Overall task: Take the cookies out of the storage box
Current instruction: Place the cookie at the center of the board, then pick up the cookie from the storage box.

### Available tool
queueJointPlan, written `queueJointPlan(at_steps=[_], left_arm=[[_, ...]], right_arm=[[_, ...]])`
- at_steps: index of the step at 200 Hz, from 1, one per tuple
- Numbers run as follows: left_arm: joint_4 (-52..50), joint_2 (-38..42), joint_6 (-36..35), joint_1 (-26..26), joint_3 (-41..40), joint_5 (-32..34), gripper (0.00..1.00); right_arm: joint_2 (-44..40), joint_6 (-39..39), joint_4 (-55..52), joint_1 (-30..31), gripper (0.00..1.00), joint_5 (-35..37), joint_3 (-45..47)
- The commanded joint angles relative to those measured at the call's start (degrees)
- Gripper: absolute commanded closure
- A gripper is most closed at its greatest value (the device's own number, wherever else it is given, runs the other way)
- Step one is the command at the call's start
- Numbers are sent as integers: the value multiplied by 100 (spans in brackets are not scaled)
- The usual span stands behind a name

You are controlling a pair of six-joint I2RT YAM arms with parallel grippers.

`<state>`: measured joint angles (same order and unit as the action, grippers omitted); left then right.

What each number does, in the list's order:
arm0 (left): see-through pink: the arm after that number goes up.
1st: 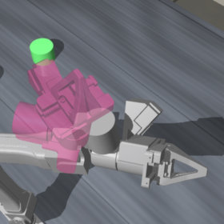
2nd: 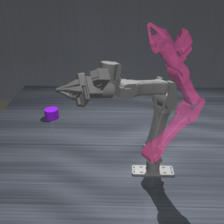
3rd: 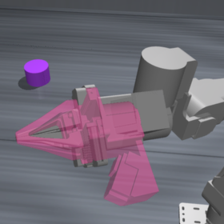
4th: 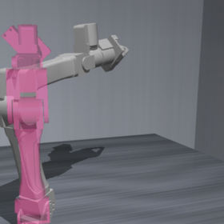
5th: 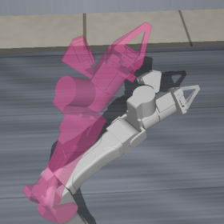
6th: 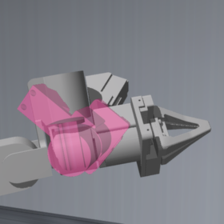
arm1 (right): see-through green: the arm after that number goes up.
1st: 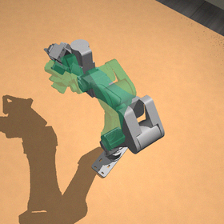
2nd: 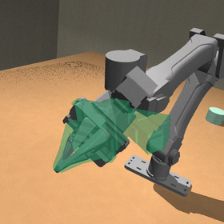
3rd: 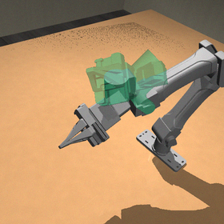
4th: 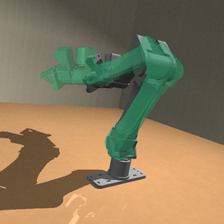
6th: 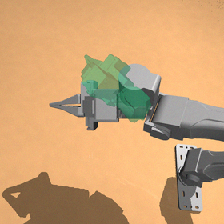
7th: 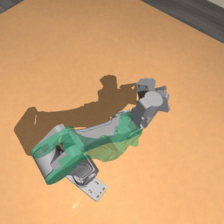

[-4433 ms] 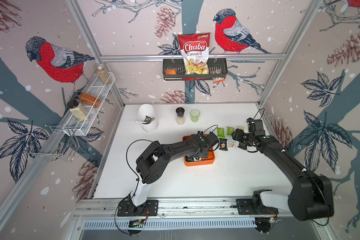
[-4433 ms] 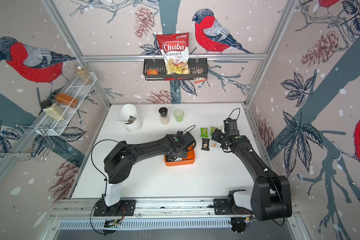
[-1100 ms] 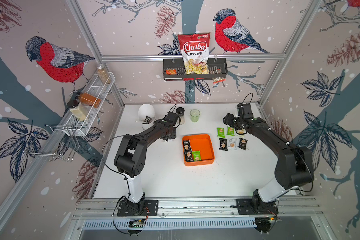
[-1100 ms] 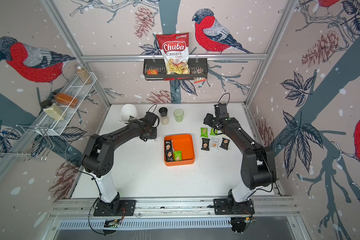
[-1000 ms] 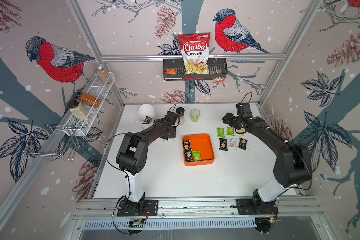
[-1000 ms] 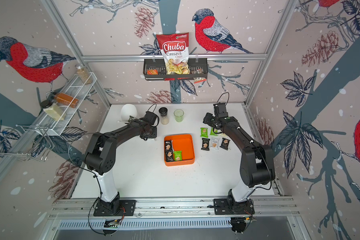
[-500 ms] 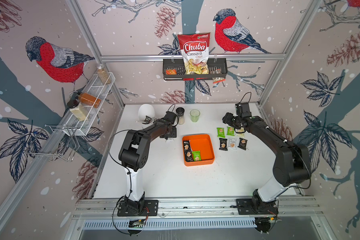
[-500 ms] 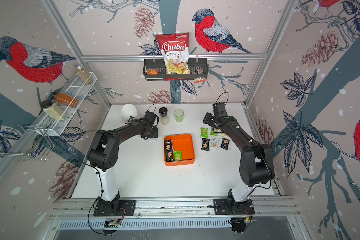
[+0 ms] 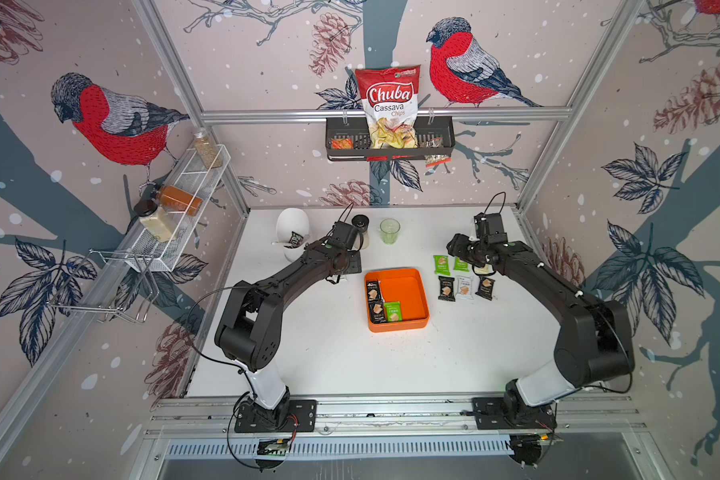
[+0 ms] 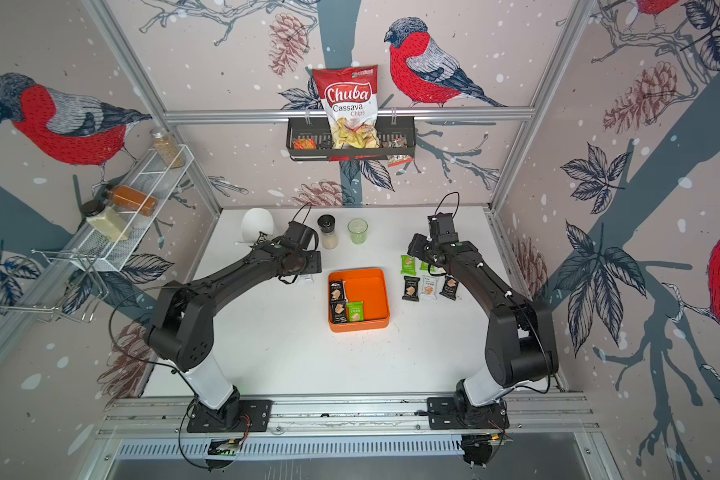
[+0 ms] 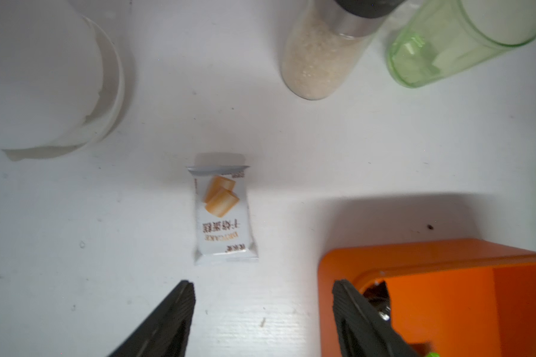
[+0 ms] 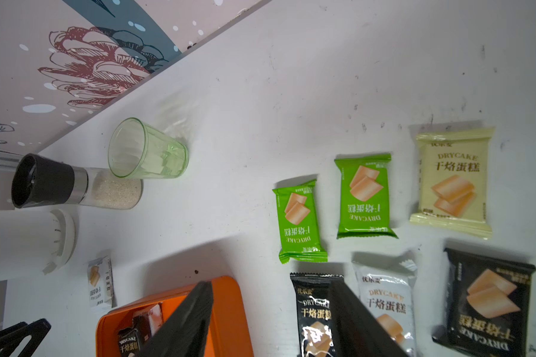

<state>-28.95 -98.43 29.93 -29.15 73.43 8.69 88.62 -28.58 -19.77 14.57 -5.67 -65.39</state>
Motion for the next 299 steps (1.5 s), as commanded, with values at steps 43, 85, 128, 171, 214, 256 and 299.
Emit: queueJointPlan(at_steps=[43,85,128,171,214,256,299], left_arm=[[-383,423,1094,-1155,-19,235,25],[-319,303,1485,-1716,7,38,25],[-260,-120,1623,-2169,20,-239,25],[-309,-574,1765,-2429,200,-300,25],[-536,-990,1896,-2515,397,-191,25],[-982,-1398,1977,-2530,683,-1,25],[-1052,-1673,1896,-2535,905,6,25]], right_arm=[[-566,151,121,-37,34,-258,604],[-956,85,250,-68,34,-285,1134],[-1224,111,257,-154,34,-416,1466],[-1303,220,176,-225,34,-442,1465],[-1279,364,62,-309,34,-487,1389],[-1267,417,63,-383,34,-505,1374],[-1242,431,70,-446,34,-505,1397]])
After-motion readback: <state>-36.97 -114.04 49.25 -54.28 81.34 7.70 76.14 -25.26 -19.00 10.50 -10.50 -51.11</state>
